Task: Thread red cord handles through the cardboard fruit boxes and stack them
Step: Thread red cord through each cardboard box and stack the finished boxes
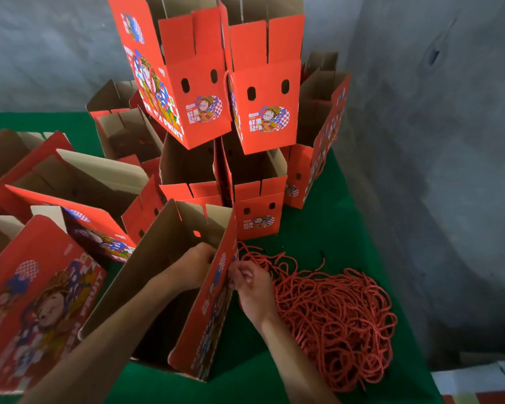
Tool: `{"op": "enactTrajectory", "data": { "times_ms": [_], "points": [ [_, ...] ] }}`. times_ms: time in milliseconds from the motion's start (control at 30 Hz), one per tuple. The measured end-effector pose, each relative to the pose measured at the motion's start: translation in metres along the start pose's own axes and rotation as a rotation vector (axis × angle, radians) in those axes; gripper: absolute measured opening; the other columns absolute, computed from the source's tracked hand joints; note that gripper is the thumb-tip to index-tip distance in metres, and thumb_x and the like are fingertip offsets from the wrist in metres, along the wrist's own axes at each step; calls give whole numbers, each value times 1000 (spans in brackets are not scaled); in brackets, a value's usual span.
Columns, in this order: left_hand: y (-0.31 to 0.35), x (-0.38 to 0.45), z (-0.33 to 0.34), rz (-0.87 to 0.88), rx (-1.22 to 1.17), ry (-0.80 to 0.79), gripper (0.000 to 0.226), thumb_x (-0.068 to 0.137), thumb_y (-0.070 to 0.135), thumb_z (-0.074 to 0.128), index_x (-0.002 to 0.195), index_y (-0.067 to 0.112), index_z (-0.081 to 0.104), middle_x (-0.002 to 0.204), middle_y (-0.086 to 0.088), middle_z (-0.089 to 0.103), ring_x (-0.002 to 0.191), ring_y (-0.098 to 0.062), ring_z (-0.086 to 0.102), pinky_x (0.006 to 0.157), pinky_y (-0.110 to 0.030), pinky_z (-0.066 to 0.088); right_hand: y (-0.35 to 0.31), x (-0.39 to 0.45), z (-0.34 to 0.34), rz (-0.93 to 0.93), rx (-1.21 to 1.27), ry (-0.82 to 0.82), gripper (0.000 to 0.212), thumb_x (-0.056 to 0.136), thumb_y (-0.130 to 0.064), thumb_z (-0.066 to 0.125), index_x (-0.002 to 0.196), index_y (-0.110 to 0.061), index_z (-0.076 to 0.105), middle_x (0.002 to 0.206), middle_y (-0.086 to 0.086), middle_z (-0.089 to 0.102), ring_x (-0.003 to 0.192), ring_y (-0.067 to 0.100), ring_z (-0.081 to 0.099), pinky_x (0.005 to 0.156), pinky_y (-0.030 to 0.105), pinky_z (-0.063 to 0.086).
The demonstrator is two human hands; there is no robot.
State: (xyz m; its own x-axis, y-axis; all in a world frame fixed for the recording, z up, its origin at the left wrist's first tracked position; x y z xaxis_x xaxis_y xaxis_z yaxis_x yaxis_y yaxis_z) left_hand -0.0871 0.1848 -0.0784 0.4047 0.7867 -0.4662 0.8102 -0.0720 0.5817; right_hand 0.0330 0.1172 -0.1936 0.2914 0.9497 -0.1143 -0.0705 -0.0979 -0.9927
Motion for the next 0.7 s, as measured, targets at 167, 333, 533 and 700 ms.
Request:
{"op": "enactTrajectory", "data": {
  "times_ms": [167, 333, 533, 700],
  "points": [
    [-15, 10, 8, -34, 39, 52, 22, 100, 5, 55, 114, -7, 66, 116, -27, 68, 109, -40, 65, 96, -47, 52, 13, -10, 0, 98, 1, -60, 36, 104, -31, 63, 92, 4, 64, 83, 16, 65, 75, 25, 62, 73, 38, 50],
    [-22, 15, 7, -77, 73, 80, 18, 100, 14, 58, 106, 2, 69, 102, -15, 73, 93, -28, 71, 77, -37, 60, 16, -24, -25, 231, -37, 35, 50, 104, -31, 62, 70, 4, 53, 58, 21, 42, 54, 35, 50, 60, 44, 42],
    [-21, 3, -3, -111, -161, 60, 25, 105, 36, 50, 103, 17, 66, 94, -7, 73, 75, -17, 74, 52, -25, 56, -44, -8, -41, 196, 494, 84, 24, 104, -16, 58, 81, -10, 64, 58, -3, 42, 51, 13, 37, 60, 30, 43],
    [-13, -35, -3, -85, -429, -33, 70, 89, 83, 26, 106, 32, 71, 92, 8, 78, 80, -7, 75, 57, -20, 52, -62, -2, -56, 85, 503, 91, 20, 105, -22, 56, 121, -13, 65, 86, 5, 68, 81, 19, 66, 86, 35, 57]
  ]
}}
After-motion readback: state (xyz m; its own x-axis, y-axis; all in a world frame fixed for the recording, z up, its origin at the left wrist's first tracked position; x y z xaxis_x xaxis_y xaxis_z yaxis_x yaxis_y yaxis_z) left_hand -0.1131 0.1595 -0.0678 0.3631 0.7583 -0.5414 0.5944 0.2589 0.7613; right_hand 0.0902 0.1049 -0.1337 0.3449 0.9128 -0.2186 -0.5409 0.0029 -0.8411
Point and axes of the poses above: each hand's wrist, its own x-axis towards the middle knuckle, its own z-axis out of the palm, y = z × x, the point moved 5 cm from there along x, towards the middle knuckle
